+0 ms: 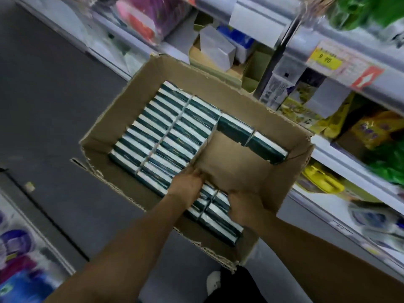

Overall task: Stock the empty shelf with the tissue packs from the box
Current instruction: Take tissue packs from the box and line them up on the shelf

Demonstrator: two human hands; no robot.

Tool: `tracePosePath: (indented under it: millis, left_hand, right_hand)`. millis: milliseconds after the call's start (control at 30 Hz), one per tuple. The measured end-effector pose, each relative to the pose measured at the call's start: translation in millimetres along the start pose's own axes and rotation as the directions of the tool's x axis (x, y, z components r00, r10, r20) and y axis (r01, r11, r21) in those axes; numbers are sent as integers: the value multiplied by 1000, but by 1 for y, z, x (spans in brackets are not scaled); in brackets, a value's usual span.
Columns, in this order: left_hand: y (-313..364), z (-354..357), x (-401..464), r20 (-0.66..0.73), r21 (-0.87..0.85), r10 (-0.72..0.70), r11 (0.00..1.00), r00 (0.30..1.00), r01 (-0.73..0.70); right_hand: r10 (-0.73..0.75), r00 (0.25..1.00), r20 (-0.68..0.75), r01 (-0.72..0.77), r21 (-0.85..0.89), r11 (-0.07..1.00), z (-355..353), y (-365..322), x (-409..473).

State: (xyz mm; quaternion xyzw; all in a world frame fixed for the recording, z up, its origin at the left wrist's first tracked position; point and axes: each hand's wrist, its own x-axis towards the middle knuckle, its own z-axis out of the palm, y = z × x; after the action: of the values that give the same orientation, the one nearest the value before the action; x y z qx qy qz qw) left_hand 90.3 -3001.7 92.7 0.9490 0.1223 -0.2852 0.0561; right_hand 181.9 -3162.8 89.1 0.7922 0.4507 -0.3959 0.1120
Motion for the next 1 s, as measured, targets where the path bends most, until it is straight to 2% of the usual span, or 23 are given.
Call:
tracePosePath:
  millis: [133, 200, 267, 333, 367, 433, 500, 533, 633, 733, 900, 1000]
  left_hand:
    - [-1, -3, 22, -3, 70, 88, 994, 996, -88]
    - [0, -6, 31, -70, 106, 129, 987, 989, -121]
    - [0, -12, 36, -6, 125, 153, 981, 988, -151]
    - [-2, -19, 40, 31, 68, 176, 982, 984, -178]
    - [-5, -23, 39, -1, 18, 171, 985, 985, -171]
    - [-8, -40, 34, 95, -53, 104, 994, 990, -99]
    - [-14, -58, 26, 49, -69, 43, 997, 998, -40]
    - [-17, -70, 21, 34, -144, -8, 989, 999, 12]
    - [-27, -107, 3, -80, -395, -134, 914, 988, 92]
    - [-35, -144, -9, -109, -516, -191, 850, 976, 109]
    - [-46, -210, -37, -227, -628, -166, 778, 960, -15]
    - [-56, -241, -55, -268, -707, -172, 704, 948, -72]
  right_hand:
    - [40, 999, 27, -40, -23, 999, -7, -6, 10]
    - [71, 997, 25, -71, 10, 997, -5, -3, 16]
    - [85, 996, 26, -86, 54, 995, -8, 2, 20]
    - [98, 995, 22, -100, 88, 991, -20, 7, 18]
    - [107, 994, 11, -108, 101, 989, -28, 11, 16]
    - [114, 993, -18, -111, 142, 984, -50, 19, 9]
    - [121, 990, -72, -106, 186, 977, -76, 30, -1]
    - [127, 987, -94, -103, 231, 967, -90, 36, -7]
    - [178, 975, -136, -107, 415, 903, -135, 50, -32]
    - [198, 970, -138, -70, 625, 777, -172, 58, -50]
    - [181, 962, -205, 58, 798, 600, -213, 46, -89]
    - [211, 939, -272, 116, 827, 550, -232, 31, -116]
